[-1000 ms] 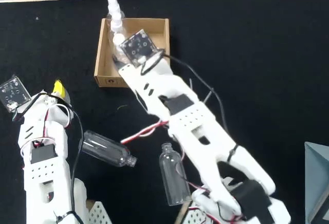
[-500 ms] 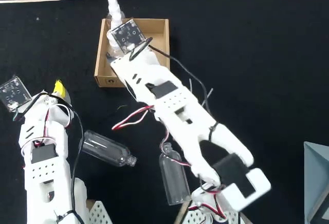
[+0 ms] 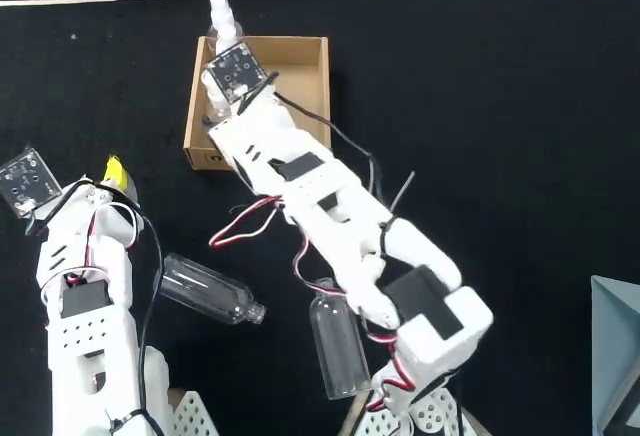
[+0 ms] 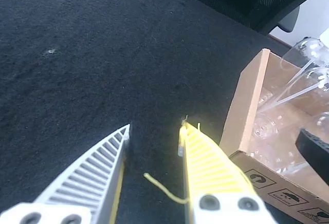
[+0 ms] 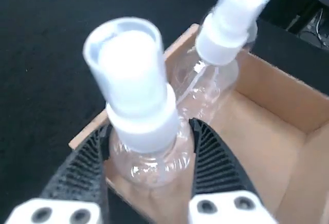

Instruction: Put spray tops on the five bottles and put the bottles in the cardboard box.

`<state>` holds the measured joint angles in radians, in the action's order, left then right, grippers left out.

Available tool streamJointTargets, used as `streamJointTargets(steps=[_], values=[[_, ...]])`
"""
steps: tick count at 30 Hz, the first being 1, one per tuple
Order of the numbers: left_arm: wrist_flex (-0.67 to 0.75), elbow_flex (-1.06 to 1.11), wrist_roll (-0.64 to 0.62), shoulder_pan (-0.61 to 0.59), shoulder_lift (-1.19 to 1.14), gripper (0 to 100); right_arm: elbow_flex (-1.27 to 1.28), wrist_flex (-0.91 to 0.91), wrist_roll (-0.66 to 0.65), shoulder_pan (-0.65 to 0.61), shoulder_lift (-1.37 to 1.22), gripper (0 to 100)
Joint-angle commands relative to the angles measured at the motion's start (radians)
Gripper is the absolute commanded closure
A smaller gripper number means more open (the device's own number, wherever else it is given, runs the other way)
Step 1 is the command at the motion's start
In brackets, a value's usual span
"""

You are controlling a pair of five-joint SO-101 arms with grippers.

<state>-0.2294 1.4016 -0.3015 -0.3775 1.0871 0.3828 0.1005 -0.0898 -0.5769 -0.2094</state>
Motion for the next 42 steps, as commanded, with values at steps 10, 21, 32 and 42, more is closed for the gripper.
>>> streamJointTargets(steps=[10, 21, 32, 42], values=[[0.02, -0.008, -0.002, -0.019, 0.018, 86, -0.117, -0.032, 0.011, -0.032, -0.074, 98.5], [0.02, -0.008, -0.002, -0.031, 0.018, 86, -0.116, -0.028, 0.008, -0.032, -0.094, 98.2], [0.02, -0.007, -0.002, -0.036, 0.018, 86, -0.116, -0.026, 0.003, -0.032, -0.09, 98.2], [0.02, -0.007, -0.002, -0.036, 0.018, 86, -0.117, 0.021, 0.006, -0.032, -0.088, 83.6]])
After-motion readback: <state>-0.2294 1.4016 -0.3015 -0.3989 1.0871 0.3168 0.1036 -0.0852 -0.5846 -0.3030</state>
